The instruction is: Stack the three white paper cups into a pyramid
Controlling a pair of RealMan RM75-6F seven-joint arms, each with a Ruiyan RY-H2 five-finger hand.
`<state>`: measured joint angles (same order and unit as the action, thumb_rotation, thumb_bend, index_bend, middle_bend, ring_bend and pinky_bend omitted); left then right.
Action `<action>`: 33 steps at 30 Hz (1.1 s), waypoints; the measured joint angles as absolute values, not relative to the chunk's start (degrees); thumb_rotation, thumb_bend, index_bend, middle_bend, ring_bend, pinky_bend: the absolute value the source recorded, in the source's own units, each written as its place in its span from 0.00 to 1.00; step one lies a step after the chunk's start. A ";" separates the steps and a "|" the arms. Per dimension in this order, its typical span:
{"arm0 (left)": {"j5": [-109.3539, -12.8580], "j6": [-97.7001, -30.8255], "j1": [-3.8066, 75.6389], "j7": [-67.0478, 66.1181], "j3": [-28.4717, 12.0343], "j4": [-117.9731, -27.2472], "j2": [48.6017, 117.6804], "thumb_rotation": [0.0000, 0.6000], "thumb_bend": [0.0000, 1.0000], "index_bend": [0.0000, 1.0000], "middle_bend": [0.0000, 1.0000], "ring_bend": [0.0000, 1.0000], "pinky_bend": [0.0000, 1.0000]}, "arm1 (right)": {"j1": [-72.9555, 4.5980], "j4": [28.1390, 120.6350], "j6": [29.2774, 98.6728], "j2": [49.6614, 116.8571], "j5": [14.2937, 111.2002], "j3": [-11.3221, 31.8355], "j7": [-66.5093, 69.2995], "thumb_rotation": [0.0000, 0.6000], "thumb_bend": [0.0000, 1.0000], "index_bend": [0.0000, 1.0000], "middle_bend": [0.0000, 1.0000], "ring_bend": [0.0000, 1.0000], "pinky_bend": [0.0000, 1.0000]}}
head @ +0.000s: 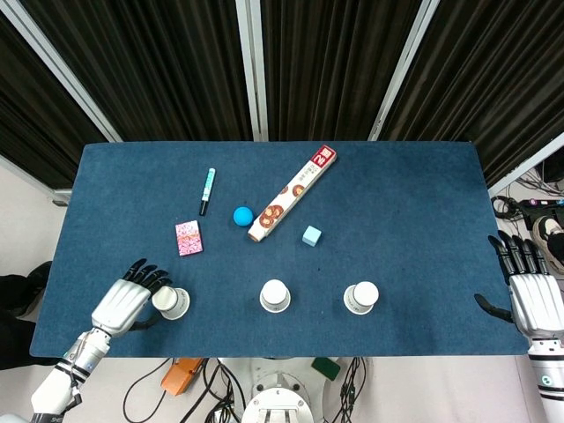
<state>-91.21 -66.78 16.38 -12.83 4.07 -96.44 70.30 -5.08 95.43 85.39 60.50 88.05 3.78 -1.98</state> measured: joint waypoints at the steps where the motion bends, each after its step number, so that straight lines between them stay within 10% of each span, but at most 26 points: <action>1: -90.94 -66.63 16.50 -13.09 4.01 -96.44 70.32 1.00 0.32 0.30 0.18 0.13 0.00 | -5.09 95.44 85.38 60.51 88.07 3.76 -2.00 1.00 0.29 0.00 0.08 0.00 0.08; 33: -87.22 -54.17 31.19 -21.34 -3.82 -103.02 76.64 1.00 0.36 0.44 0.21 0.13 0.00 | -4.11 95.60 86.76 59.74 88.49 3.35 -1.32 1.00 0.29 0.00 0.08 0.00 0.08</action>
